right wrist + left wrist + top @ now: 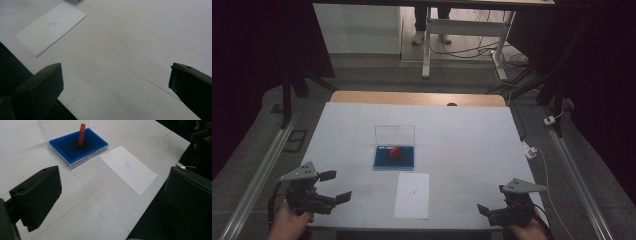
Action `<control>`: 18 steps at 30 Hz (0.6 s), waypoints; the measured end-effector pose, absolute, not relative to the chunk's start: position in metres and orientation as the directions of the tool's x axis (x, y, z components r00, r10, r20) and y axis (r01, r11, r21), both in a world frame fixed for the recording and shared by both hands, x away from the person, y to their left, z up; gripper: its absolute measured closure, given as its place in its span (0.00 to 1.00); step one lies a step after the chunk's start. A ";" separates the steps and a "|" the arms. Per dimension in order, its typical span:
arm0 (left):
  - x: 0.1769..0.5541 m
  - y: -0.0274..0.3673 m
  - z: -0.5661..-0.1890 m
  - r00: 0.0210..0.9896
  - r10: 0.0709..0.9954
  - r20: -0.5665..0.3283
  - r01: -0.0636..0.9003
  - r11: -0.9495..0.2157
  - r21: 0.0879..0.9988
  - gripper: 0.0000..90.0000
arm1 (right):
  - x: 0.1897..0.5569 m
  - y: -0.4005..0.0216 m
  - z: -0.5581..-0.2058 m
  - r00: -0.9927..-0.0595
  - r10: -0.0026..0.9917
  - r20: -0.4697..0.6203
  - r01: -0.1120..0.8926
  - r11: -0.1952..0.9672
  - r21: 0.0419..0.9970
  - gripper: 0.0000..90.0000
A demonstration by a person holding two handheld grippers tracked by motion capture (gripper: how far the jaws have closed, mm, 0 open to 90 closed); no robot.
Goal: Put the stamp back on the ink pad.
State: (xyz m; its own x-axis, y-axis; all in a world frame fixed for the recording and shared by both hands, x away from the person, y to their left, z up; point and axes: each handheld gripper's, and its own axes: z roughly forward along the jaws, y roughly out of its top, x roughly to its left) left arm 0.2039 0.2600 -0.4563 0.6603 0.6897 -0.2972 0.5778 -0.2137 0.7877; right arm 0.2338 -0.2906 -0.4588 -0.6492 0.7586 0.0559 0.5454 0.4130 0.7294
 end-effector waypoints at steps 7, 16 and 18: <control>0.194 0.268 -0.466 0.632 0.720 -0.288 0.596 -0.213 0.774 0.00 | 0.234 -0.291 -0.459 -0.649 0.759 0.056 0.546 0.412 0.729 0.00; 0.183 0.273 -0.476 0.581 0.780 -0.232 0.634 -0.255 0.730 0.00 | 0.233 -0.291 -0.458 -0.645 0.762 0.051 0.546 0.414 0.728 0.00; 0.183 0.274 -0.476 0.573 0.788 -0.226 0.635 -0.253 0.730 0.00 | 0.233 -0.290 -0.458 -0.644 0.763 0.051 0.548 0.413 0.728 0.00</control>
